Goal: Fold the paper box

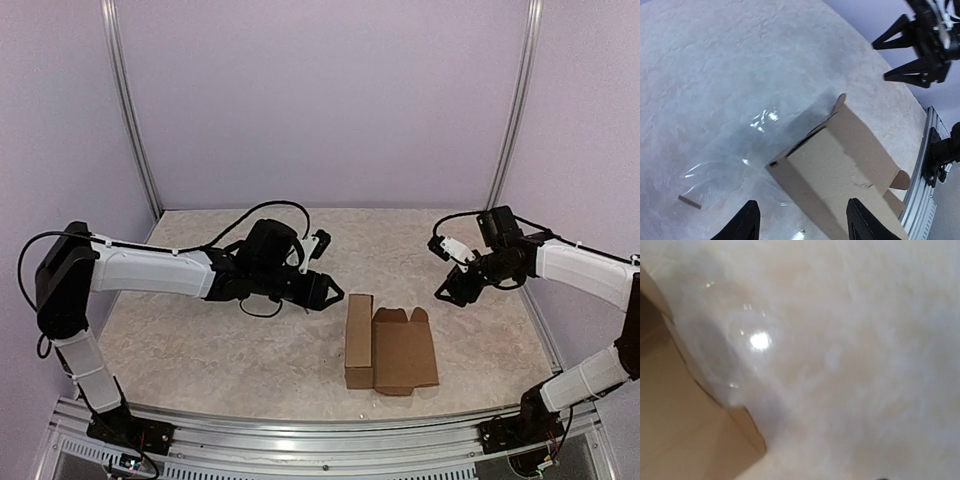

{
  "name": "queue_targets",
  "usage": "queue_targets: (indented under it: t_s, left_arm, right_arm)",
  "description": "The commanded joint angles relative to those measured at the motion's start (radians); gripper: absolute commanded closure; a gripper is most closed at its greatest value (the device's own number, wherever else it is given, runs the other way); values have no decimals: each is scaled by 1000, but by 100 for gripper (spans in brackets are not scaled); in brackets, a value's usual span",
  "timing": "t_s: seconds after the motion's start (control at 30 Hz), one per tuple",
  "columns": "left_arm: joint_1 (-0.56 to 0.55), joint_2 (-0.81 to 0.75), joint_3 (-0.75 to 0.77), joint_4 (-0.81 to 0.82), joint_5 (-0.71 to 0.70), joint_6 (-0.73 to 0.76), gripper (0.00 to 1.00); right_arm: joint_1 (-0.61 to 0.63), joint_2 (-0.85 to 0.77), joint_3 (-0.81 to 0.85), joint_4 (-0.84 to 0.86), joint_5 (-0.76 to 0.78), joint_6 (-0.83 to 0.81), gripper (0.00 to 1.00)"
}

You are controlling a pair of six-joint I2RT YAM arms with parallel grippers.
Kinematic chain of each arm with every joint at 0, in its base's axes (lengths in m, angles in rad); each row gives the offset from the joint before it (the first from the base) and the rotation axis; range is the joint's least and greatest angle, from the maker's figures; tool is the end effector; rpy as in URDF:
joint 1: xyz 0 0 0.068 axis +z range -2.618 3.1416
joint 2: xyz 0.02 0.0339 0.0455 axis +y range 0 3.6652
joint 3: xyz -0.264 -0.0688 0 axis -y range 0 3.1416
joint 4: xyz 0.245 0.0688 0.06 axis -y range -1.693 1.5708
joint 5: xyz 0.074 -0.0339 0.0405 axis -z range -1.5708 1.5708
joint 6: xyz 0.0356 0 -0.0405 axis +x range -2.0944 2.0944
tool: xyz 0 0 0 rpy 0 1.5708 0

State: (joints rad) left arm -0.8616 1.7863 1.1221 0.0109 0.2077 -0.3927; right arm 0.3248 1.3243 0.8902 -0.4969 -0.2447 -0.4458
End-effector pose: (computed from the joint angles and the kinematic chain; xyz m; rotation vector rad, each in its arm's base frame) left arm 0.2502 -0.3029 0.2015 0.6677 2.2718 -0.8849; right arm 0.2511 0.0937 0.2338 -1.0249 2.2585 0.2545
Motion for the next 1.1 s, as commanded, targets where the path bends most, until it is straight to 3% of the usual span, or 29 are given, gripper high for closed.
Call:
queue_targets:
  t_s: [0.0, 0.3, 0.83, 1.07]
  left_arm:
    - [-67, -48, 92, -79, -47, 156, 43]
    - [-123, 28, 129, -163, 17, 199, 65]
    - [-153, 112, 167, -160, 43, 221, 66]
    - [-181, 95, 173, -178, -44, 230, 67]
  right_arm:
    - [-102, 65, -31, -52, -232, 100, 36]
    - [-145, 162, -6, -70, -345, 93, 35]
    - [-144, 298, 33, -100, -279, 95, 34]
    - [-144, 305, 34, -102, -273, 91, 31]
